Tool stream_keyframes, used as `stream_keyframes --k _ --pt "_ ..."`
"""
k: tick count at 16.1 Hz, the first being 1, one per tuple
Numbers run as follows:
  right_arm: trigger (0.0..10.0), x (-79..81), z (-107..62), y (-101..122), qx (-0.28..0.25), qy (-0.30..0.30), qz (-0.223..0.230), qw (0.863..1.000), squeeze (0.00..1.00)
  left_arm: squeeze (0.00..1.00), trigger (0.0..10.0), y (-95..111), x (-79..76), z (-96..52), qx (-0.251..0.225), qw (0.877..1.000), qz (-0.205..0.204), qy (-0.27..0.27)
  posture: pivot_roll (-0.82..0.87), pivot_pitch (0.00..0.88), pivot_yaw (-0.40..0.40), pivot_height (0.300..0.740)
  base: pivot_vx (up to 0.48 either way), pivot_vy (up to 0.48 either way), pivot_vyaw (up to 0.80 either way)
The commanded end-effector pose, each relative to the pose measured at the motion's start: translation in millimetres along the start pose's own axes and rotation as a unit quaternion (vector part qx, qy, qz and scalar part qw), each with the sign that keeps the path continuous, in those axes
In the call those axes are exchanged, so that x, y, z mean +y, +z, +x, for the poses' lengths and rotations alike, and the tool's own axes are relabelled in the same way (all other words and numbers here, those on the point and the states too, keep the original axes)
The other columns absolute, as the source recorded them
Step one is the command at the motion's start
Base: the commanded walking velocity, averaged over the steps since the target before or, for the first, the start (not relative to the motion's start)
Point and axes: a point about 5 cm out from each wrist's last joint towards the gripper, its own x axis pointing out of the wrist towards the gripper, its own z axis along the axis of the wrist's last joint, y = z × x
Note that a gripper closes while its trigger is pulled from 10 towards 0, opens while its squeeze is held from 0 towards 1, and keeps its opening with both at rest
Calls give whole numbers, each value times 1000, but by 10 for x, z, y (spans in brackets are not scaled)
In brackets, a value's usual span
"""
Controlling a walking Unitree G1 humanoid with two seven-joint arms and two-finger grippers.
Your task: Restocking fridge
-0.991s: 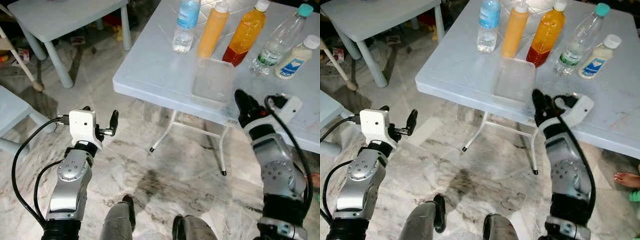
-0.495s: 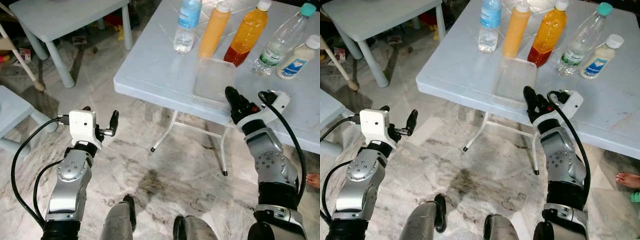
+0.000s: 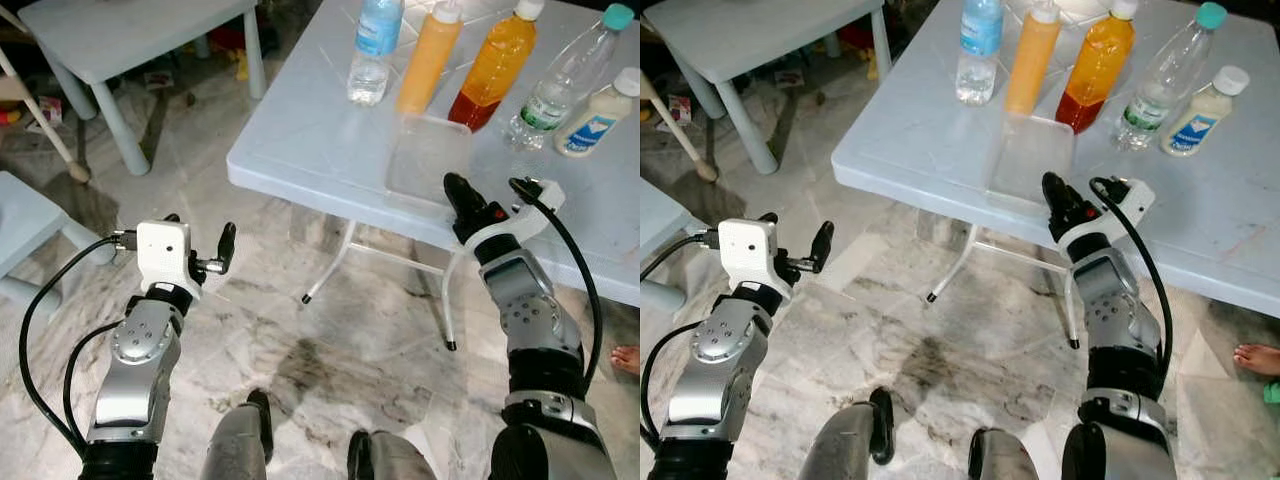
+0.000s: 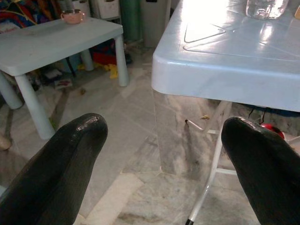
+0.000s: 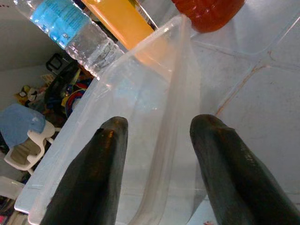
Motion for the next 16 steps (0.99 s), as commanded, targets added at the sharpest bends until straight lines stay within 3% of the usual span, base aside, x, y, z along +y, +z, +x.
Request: stream_keyframes --k 1,10,14,16 --pt "0 -48 -9 31 -6 -8 2 1000 0 0 10000 23 12 -32 -2 1000 5 -1 78 207 5 740 0 0 0" --pt "0 -142 -18 -16 -2 -37 7 999 0 0 10000 33 6 -21 -4 1000 5 1 74 205 2 740 0 0 0" --pt "0 -86 22 46 -11 -44 3 999 0 0 10000 59 18 11 -8 1000 7 3 68 220 2 740 0 0 0" --pt "0 -36 46 126 -12 -59 -20 998 0 0 10000 129 24 41 -17 1000 10 3 62 239 -1 740 0 0 0"
